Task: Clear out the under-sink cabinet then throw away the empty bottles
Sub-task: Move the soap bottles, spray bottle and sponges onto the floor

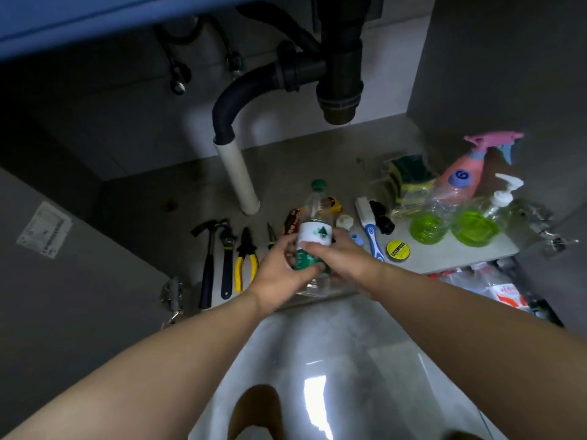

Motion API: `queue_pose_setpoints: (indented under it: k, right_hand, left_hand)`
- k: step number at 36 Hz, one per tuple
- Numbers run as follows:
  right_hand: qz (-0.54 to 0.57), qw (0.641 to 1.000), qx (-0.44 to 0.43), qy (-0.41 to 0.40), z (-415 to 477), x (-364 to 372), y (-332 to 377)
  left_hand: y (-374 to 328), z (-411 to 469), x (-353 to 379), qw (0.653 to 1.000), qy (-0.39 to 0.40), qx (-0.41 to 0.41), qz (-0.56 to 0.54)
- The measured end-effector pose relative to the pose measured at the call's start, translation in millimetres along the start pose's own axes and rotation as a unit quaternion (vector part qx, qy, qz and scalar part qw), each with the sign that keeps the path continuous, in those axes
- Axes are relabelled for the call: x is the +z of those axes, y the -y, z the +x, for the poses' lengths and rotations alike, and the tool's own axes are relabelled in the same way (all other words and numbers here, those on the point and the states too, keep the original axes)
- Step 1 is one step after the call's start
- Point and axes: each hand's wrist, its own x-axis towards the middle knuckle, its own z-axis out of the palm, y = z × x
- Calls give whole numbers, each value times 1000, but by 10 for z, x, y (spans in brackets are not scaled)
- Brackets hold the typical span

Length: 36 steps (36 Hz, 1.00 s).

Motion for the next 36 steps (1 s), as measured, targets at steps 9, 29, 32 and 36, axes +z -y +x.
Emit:
queue_pose_setpoints:
  k: [9,29,32,36]
  right_hand:
    - [24,977,-57,-206,97,-714,-401]
    - [-200,965,-106,-131,-284,-1380,-862]
    - [-285,945,-104,-125,-557,-1622,-879]
    - [-385,896,-107,-193,-1067,-1974,-1164]
  left_hand:
    - [-80,506,449,987,45,24,153]
    - [-7,1136,566,921,-113,7,372]
    - [-155,882,628,908,-90,84,400]
    - [-360,499,858,878,-16,193,439]
